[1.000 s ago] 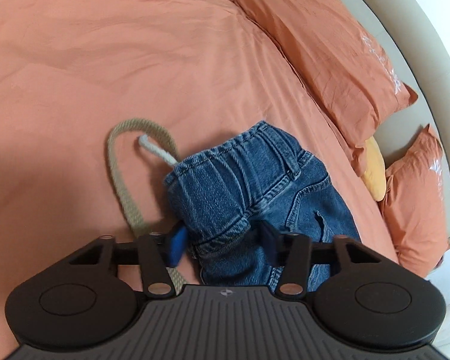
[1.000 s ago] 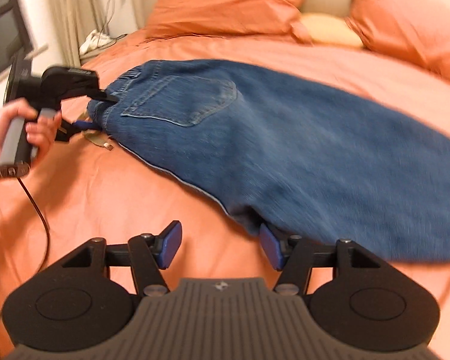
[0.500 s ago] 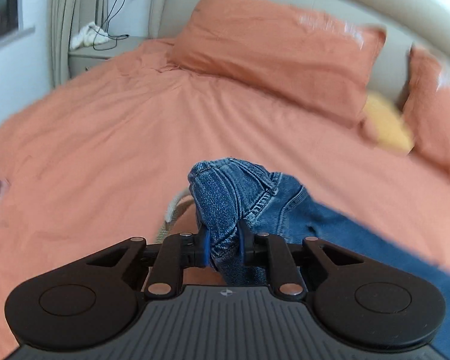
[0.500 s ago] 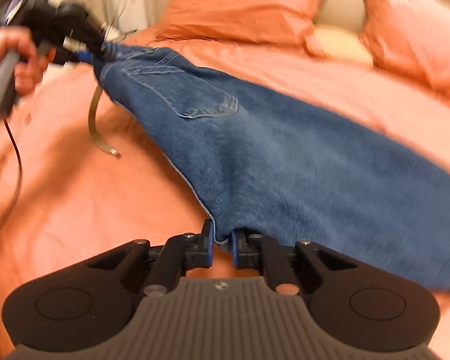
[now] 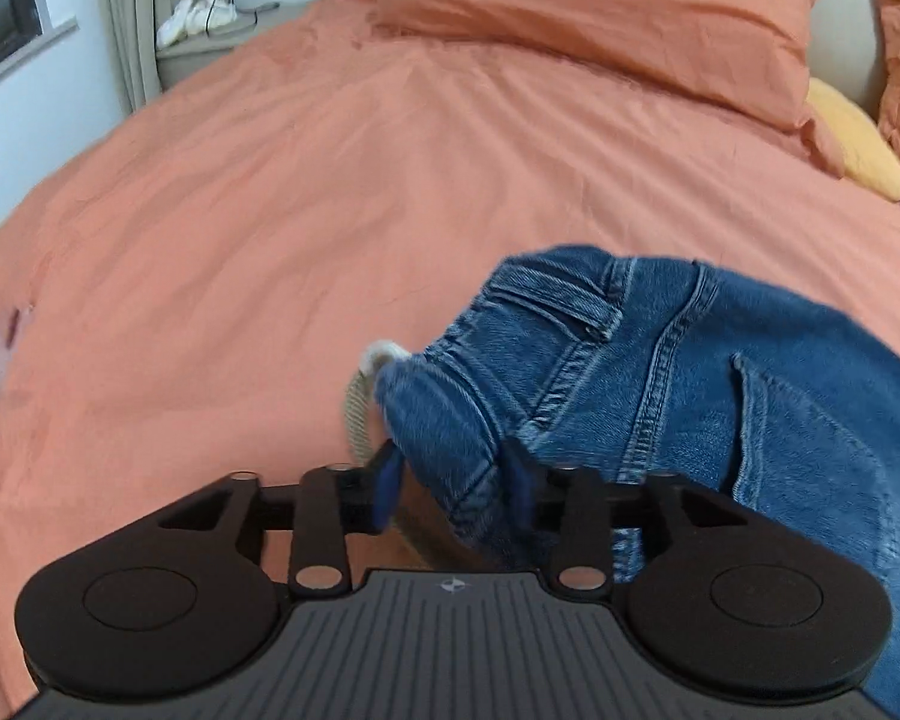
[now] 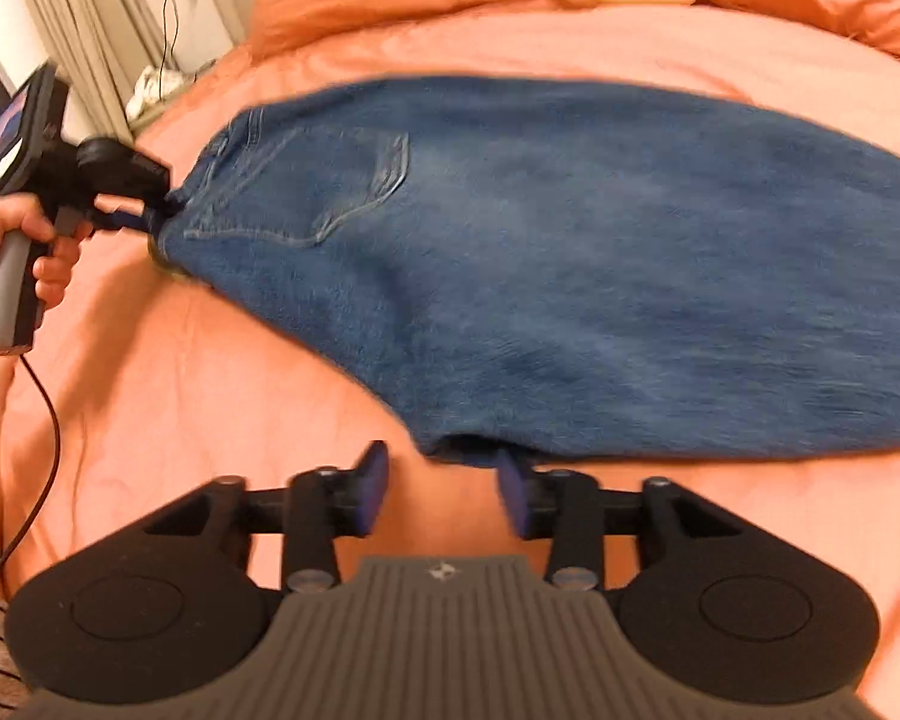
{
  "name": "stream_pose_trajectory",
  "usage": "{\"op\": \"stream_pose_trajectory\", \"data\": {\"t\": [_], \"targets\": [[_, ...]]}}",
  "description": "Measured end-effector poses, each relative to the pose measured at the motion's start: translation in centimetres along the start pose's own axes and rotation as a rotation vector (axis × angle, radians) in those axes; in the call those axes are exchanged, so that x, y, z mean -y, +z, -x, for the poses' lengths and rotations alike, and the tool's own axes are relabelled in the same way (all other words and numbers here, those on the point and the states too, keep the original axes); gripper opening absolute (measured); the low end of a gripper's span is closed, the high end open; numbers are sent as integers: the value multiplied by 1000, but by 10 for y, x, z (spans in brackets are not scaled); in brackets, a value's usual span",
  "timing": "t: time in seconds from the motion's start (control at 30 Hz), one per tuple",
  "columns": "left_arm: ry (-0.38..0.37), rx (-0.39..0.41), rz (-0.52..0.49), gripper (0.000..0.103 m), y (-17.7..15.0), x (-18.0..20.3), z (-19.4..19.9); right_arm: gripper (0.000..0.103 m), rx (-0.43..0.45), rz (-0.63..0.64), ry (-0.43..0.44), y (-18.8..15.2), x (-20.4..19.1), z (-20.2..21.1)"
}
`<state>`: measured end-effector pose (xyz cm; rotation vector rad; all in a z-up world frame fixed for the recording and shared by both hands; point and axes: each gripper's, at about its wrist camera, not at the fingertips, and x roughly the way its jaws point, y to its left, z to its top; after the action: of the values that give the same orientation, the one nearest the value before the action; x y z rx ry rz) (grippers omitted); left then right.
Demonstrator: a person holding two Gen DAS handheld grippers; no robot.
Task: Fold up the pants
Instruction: 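Open both grippers and release the folded jeans onto the bed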
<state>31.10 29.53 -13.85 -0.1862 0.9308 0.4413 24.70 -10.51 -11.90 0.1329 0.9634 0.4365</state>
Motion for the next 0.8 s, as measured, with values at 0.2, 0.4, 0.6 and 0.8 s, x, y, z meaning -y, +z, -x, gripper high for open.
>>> {"op": "stream_pose_trajectory", "data": {"t": [0.2, 0.4, 0.6, 0.8], "targets": [[30, 122, -115, 61, -4, 26, 61, 43, 104, -149, -41, -3, 71, 64], [-110, 101, -196, 61, -19, 78, 93, 44, 204, -358, -178, -2, 206, 149], [-131, 46, -238, 61, -39, 122, 88, 47, 237, -580, -356, -19, 362, 226], [-98, -8, -216, 61, -49, 137, 82, 47, 304, -879, -327, -43, 492, 260]]}}
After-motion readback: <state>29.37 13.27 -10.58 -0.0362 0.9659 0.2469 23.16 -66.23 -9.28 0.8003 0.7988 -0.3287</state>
